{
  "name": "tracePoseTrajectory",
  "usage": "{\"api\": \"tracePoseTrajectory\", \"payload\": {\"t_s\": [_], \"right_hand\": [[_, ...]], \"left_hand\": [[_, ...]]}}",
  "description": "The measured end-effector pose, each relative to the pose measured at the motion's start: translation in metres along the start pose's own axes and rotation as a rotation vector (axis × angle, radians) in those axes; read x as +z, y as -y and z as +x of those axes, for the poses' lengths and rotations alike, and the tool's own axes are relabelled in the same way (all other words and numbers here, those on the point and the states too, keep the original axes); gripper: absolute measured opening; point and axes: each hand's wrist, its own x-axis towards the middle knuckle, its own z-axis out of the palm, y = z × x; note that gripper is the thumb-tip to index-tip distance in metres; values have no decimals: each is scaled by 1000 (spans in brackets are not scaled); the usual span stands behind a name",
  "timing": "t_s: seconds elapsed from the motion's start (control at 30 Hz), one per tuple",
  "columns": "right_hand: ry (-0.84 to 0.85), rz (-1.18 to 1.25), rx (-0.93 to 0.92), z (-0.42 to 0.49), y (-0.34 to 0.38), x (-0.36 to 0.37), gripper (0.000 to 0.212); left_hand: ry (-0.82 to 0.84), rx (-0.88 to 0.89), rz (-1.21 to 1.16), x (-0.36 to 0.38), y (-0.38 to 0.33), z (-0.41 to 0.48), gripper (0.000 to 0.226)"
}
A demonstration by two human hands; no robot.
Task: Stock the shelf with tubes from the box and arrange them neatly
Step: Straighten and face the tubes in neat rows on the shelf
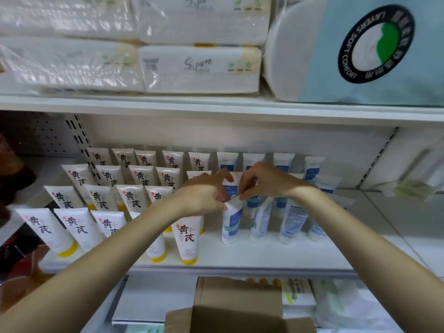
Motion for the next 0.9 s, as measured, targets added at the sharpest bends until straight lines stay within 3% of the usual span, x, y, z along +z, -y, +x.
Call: {"api": "tracePoseTrajectory", "payload": {"t_s": [0.07, 0.13, 0.47, 0.67, 0.9], "right_hand": [[5, -6, -2, -1, -2, 1, 15], [8, -7, -5, -3, -3, 2, 15], [-42, 34, 26, -26, -15, -17, 15], [51, -89, 67, -40, -32, -27, 25], [-12, -117, 83, -33, -34, -15, 7]], "left_hand": [[-1, -6, 23, -1, 1, 1, 27], [-3, -10, 59, -3, 0, 2, 16], [49, -38, 121, -2, -8, 14, 28], [110, -66, 220, 9, -5, 23, 40], [104, -67, 268, 7, -5, 26, 41]]}}
